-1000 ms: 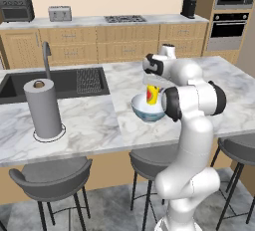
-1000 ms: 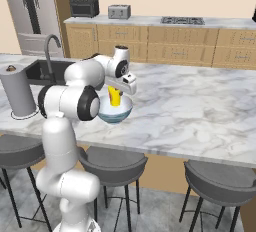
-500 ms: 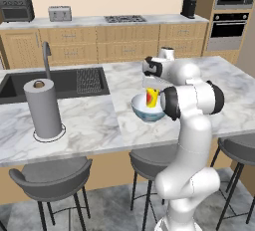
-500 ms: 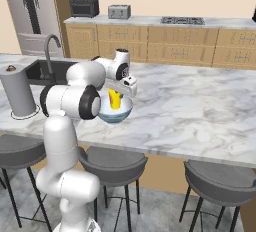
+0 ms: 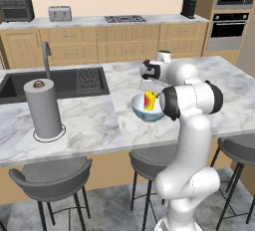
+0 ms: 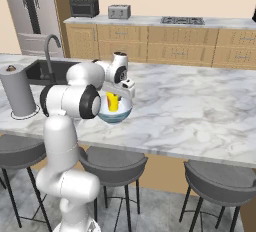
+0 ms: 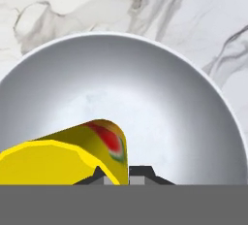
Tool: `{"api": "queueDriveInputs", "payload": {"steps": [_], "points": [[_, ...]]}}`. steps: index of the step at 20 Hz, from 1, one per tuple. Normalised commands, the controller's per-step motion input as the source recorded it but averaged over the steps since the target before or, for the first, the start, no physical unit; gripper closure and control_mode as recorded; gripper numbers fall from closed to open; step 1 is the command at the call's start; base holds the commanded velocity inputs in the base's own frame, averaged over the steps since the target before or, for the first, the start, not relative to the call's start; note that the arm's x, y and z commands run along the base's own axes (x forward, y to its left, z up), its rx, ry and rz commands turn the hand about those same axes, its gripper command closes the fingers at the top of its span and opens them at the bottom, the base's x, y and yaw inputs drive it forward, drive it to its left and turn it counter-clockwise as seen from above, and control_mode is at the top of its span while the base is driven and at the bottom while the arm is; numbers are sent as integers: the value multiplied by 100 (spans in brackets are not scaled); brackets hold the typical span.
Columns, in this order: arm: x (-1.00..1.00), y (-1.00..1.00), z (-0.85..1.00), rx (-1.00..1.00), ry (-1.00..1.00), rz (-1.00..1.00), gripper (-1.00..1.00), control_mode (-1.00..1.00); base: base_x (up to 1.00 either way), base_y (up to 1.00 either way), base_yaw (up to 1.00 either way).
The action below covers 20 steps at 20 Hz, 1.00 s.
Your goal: Place the cup inside the bowl on the dining table and move the bowl to any counter.
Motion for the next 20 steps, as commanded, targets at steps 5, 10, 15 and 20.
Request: {"api": "queueDriveInputs", "payload": {"steps": [5,10,15,20], "points": [[0,13,-11,0,0,3,100,-100,0,0,0],[0,0,-14,0,0,2,100,-100,0,0,0],[0,0,-9,0,0,1,100,-100,0,0,0],[0,0,-8,0,0,0,100,-100,0,0,0]]}}
